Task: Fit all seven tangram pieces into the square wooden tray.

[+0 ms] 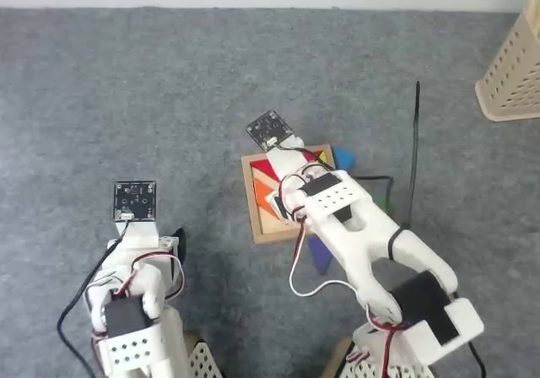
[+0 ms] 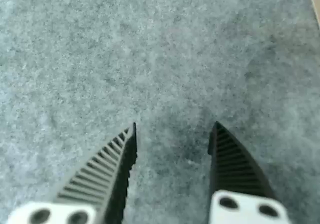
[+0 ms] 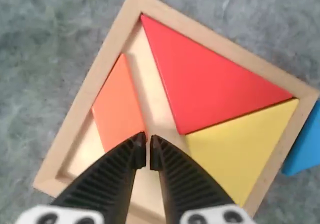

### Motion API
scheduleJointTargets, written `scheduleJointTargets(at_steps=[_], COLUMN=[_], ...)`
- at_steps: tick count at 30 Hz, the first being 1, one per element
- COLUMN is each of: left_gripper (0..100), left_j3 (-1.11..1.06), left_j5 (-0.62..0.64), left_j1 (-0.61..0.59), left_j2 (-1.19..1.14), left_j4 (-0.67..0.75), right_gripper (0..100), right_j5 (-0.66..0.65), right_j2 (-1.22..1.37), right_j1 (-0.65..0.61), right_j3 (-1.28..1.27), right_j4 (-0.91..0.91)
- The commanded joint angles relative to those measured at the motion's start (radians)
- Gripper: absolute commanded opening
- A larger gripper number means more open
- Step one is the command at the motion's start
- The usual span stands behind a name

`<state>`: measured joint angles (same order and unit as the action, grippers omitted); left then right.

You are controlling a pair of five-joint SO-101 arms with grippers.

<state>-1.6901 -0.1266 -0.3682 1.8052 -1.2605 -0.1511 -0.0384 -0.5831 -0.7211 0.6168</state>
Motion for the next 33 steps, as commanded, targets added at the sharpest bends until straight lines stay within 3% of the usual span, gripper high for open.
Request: scheduleJointTargets(at_steps=[1, 10, 13, 17, 24, 33], left_gripper=[23, 23, 23, 23, 23, 23], left_j3=[0.004, 0.004, 0.004, 0.004, 0.004, 0.004], left_j5=[0.009, 0.009, 0.009, 0.009, 0.009, 0.009], left_j1=[-0.005, -0.005, -0.005, -0.005, -0.005, -0.005], left_j2=[0.015, 0.015, 0.015, 0.015, 0.015, 0.015], left_j4=[-0.003, -0.003, -0.003, -0.003, -0.003, -0.003], right_gripper=[0.6, 0.6, 0.6, 0.6, 0.6, 0.6], right_j5=[-0.014, 0.038, 0.103, 0.048, 0.035, 0.029], right_j2=[0.012, -0.091, -0.176, -0.219, -0.131, -0.005], right_j1=[-0.044, 0.018, -0.007, -0.091, -0.096, -0.082], right_j3=[0.023, 0.035, 0.005, -0.066, -0.086, -0.034], right_j4=[-0.018, 0.028, 0.041, -0.013, -0.101, -0.044])
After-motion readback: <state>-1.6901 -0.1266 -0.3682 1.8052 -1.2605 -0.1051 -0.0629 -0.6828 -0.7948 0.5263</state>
